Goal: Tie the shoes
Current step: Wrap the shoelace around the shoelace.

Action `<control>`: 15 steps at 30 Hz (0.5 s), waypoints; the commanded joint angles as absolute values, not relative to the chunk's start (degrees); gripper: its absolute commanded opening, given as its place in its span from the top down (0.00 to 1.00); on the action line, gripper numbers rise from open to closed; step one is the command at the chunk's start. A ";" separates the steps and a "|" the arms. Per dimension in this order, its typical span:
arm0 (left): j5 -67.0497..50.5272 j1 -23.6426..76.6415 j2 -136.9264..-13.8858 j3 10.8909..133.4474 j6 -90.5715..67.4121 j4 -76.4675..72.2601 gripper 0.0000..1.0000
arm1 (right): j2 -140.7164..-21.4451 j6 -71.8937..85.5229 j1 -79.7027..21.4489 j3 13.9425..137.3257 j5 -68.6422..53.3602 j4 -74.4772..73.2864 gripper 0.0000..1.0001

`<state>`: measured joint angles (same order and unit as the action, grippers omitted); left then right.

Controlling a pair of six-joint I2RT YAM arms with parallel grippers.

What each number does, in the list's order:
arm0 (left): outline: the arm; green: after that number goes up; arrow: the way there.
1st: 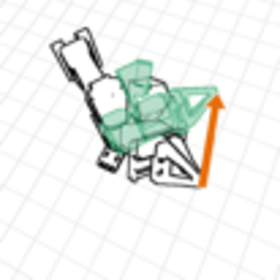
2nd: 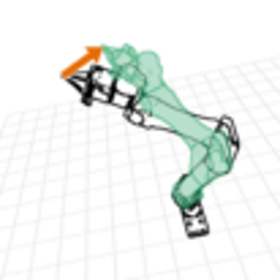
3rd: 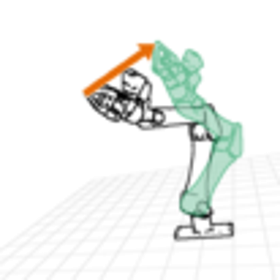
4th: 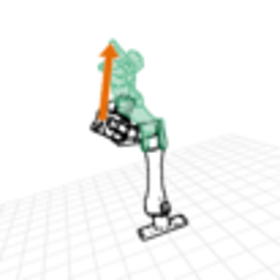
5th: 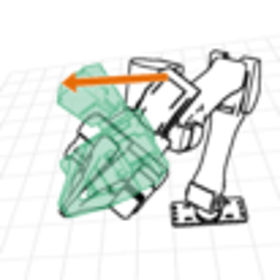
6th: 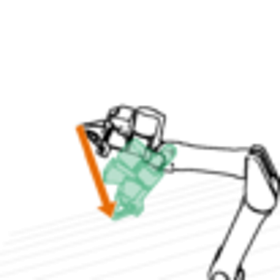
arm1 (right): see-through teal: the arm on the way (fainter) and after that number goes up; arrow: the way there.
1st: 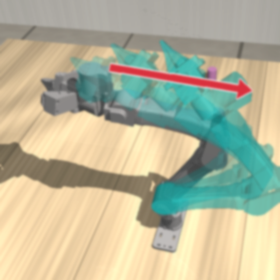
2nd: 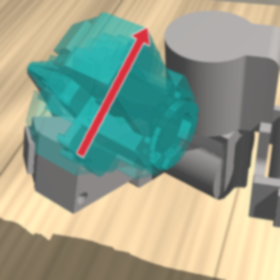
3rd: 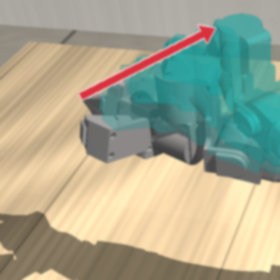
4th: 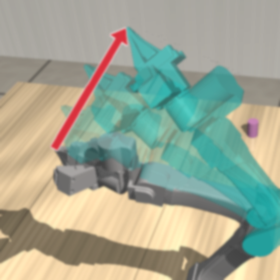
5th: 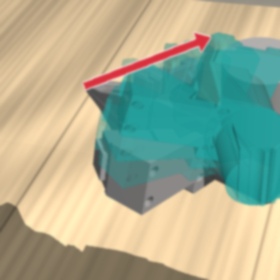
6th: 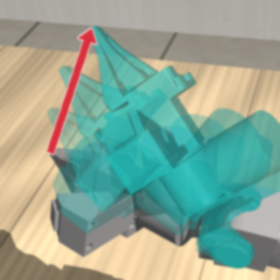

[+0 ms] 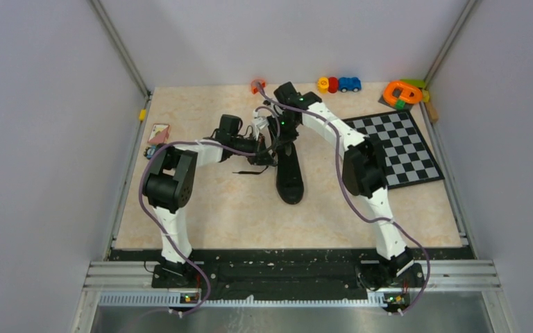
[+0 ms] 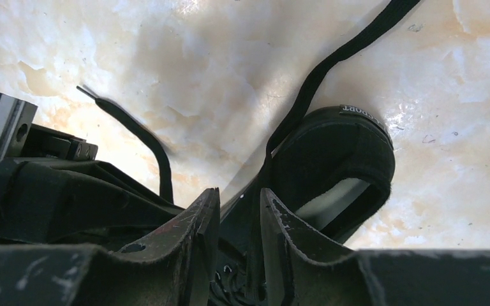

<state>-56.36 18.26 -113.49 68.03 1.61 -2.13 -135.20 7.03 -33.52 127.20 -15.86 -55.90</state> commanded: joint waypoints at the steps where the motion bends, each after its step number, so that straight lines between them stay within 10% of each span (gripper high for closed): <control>1: -57.73 17.63 -110.61 67.25 -2.28 -8.21 1.00 | -136.49 5.60 -35.13 127.88 -13.63 -55.55 0.68; 15: -58.43 16.90 -110.59 66.32 -2.57 -9.31 1.00 | -137.37 3.12 -37.04 124.18 -7.91 -57.04 0.69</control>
